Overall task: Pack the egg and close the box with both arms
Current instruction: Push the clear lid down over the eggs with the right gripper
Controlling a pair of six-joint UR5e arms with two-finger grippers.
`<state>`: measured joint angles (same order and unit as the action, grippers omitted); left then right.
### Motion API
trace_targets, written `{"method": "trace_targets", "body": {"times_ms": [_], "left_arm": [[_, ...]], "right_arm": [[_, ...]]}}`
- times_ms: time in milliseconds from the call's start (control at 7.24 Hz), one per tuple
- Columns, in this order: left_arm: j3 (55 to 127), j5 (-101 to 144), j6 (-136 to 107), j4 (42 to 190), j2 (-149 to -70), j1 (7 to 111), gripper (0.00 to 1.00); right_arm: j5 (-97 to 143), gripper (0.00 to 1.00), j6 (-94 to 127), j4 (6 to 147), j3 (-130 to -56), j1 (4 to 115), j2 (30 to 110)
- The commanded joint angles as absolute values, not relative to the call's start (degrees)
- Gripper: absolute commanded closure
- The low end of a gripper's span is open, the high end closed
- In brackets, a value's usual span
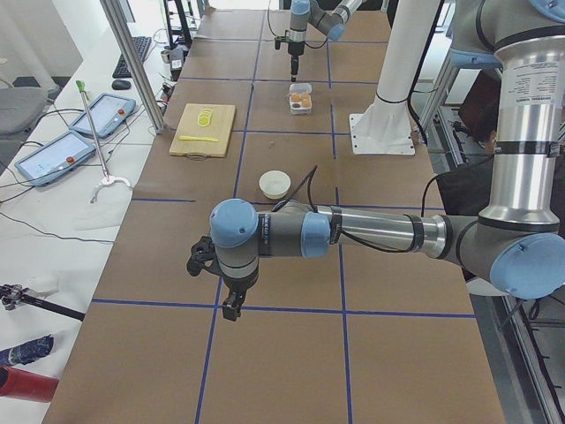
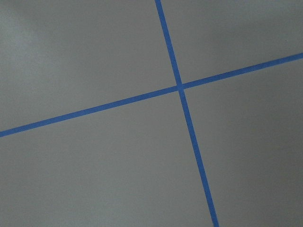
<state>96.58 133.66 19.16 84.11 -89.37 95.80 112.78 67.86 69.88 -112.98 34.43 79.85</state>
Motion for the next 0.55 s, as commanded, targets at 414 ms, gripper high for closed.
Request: {"method": "trace_targets", "body": {"times_ms": [414], "left_arm": [[96.5, 133.16, 19.6, 84.2, -89.74, 95.8, 0.0]], "right_arm": [[113.64, 0.0, 67.07, 74.76, -113.38, 37.16, 78.57]]}}
